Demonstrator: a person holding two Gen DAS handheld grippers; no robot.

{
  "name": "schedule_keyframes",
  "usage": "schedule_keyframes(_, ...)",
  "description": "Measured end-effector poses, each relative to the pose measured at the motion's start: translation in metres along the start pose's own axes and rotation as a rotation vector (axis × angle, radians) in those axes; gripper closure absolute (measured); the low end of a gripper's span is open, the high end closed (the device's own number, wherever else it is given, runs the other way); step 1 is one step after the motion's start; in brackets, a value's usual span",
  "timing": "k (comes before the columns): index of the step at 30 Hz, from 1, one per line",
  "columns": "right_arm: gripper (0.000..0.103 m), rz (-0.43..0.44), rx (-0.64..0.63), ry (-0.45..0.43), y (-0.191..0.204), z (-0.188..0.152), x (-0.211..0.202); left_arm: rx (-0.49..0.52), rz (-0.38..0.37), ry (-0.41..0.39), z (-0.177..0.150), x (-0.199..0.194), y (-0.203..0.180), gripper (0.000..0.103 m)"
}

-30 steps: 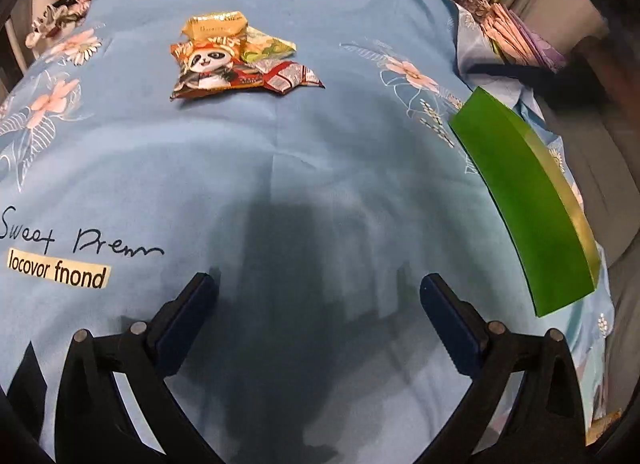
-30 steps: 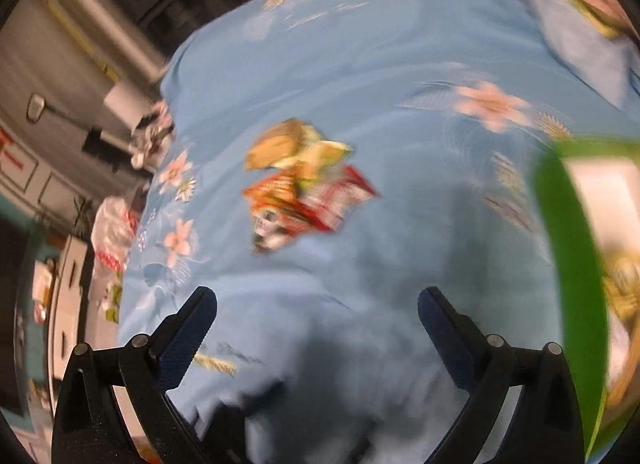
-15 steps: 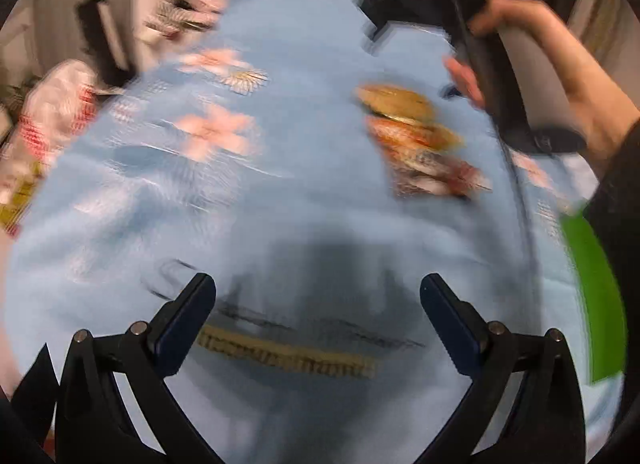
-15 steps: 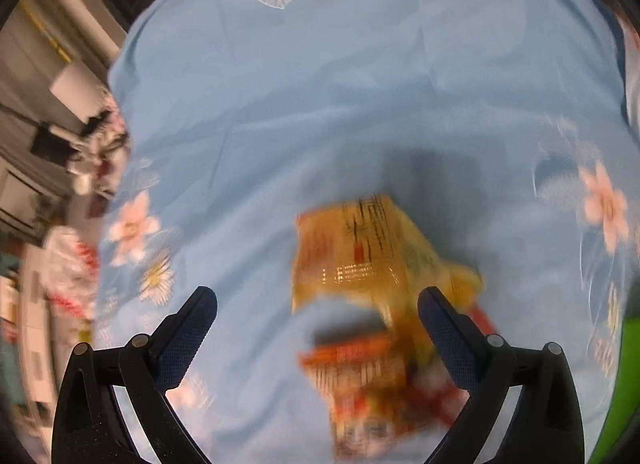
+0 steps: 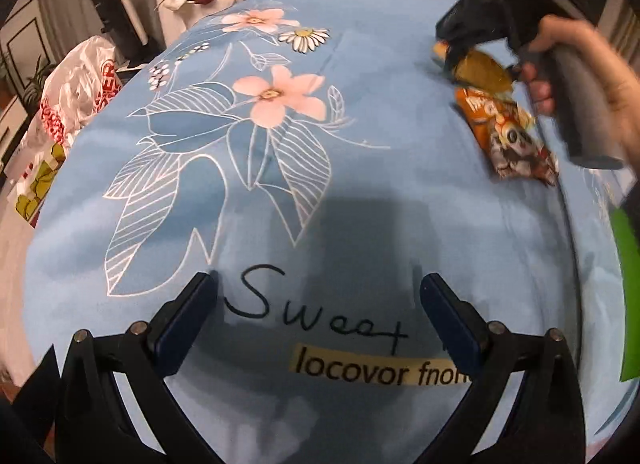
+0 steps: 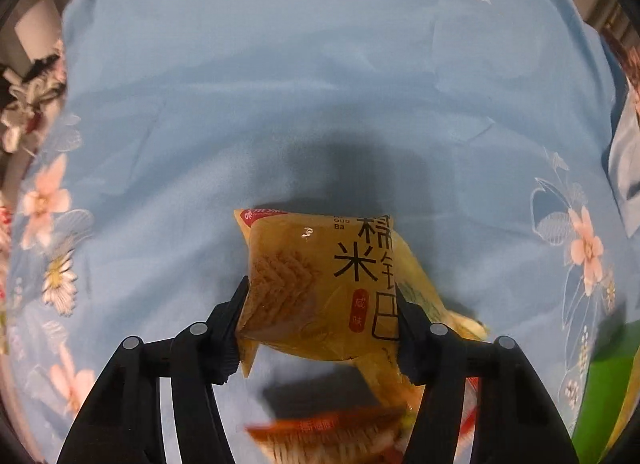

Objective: Organize snacks

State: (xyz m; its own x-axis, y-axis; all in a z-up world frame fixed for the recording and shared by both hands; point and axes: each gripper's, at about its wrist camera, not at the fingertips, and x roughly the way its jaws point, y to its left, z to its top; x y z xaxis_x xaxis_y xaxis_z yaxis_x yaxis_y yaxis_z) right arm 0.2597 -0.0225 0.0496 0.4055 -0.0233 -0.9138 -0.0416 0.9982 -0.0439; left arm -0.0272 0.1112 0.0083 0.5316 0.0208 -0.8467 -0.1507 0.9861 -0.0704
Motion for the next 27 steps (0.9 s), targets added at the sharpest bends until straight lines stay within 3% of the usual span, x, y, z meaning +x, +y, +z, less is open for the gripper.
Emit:
schedule_keyframes(5,0.041,0.090,-0.021,-0.057,-0.024,-0.039,-0.055,0.010,-0.105,0.004,-0.004,-0.007,-0.007,0.001)
schedule_keyframes(12,0.040,0.195,-0.043,-0.101,-0.073,-0.145,-0.123,0.082,-0.193,0.022,-0.022,-0.015,-0.037,0.001)
schedule_keyframes(16,0.040,0.186,-0.038,-0.070,-0.094,-0.202,-0.124,0.212,-0.080,-0.001,-0.043,-0.019,-0.069,0.001)
schedule_keyframes(19,0.040,0.194,-0.009,-0.046,-0.114,-0.239,-0.120,0.233,-0.031,-0.046,-0.055,-0.025,-0.083,0.001)
schedule_keyframes(24,0.038,0.222,0.096,-0.007,-0.144,-0.271,-0.119,0.230,-0.163,-0.042,-0.068,-0.037,-0.095,0.001)
schedule_keyframes(27,0.034,0.185,0.157,-0.064,-0.158,-0.272,-0.130,0.247,-0.267,-0.026,-0.067,-0.040,-0.101,0.001)
